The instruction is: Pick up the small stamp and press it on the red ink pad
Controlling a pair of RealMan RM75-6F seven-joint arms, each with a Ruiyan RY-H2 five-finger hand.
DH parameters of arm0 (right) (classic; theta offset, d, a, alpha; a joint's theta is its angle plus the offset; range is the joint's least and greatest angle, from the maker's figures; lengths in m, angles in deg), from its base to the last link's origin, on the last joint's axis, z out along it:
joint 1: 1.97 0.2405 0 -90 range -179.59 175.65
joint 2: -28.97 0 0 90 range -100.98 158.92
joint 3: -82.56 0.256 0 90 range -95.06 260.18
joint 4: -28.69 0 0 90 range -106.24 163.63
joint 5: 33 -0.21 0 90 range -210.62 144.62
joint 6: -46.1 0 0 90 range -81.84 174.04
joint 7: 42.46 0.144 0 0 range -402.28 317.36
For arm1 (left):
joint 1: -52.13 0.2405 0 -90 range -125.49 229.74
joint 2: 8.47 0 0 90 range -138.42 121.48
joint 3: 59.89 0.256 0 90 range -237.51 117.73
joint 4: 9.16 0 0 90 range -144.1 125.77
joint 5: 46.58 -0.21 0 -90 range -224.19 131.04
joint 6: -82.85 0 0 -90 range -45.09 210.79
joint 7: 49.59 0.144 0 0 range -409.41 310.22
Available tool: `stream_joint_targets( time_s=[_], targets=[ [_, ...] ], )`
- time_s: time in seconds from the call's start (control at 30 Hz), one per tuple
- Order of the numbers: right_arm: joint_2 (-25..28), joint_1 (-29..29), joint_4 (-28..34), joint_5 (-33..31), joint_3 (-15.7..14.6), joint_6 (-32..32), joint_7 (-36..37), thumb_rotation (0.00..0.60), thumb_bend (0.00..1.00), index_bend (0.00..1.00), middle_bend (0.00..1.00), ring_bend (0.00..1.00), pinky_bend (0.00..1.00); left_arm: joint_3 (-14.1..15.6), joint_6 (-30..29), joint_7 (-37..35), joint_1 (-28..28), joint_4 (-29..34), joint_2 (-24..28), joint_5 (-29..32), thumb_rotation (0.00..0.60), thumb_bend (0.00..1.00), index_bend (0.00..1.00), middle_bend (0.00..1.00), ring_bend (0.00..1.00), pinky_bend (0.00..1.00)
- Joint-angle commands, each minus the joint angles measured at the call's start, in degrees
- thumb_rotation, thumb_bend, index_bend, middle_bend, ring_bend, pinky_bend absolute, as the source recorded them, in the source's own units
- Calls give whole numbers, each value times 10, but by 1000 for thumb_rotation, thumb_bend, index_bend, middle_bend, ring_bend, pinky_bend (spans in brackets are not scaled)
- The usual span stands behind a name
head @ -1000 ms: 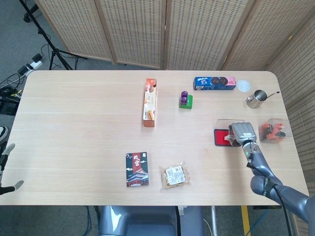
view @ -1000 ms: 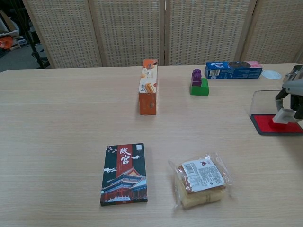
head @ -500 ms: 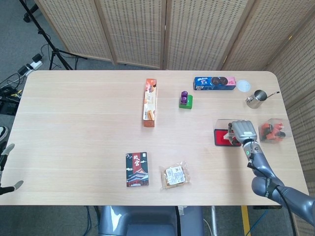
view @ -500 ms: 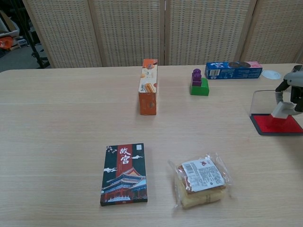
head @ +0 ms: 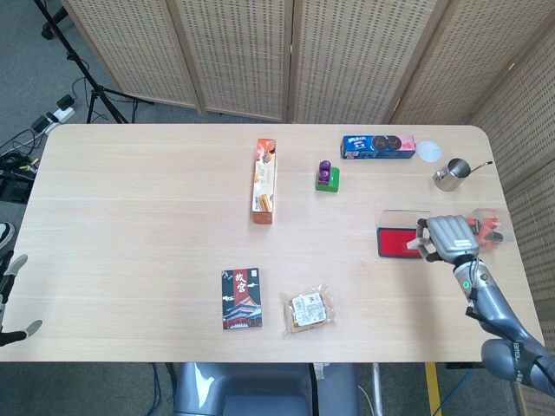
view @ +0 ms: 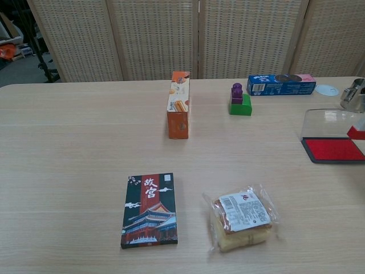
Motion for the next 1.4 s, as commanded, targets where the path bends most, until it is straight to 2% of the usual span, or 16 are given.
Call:
stream_joint_targets(
  time_s=[0.03, 0.1, 0.2, 0.47, 0.87, 1.4],
  targets=[
    [2, -31, 6, 45, -25, 32, 21, 600, 569, 568, 954, 1000, 1000, 1, -1, 2, 0, 0, 0, -3, 600, 27, 0, 0, 0, 0],
    [-20, -57, -18, 80, -48, 62, 27, 600, 569, 569, 954, 1000, 1000, 2, -1, 2, 0, -2, -1, -5, 600, 27, 0, 0, 0, 0],
    [-50, -79, -51, 102, -60, 88, 39, 600, 568, 569, 954, 1000, 1000, 3, -1, 3, 0, -2, -2, -6, 600, 27, 0, 0, 0, 0],
    [-102, -113, -119, 135, -64, 134, 58, 600, 568, 569, 954, 1000, 1000, 4, 0, 5, 0, -2, -3, -7, 600, 27, 0, 0, 0, 0],
    [-139, -125, -177, 151, -64, 127, 45, 600, 569, 568, 954, 1000, 1000, 6, -3, 7, 2, -1, -4, -12, 600, 28, 0, 0, 0, 0],
    [-162, -131, -212, 161, -60, 114, 38, 600, 561, 569, 954, 1000, 1000, 9, -7, 7, 4, -1, -4, -19, 600, 28, 0, 0, 0, 0]
  ],
)
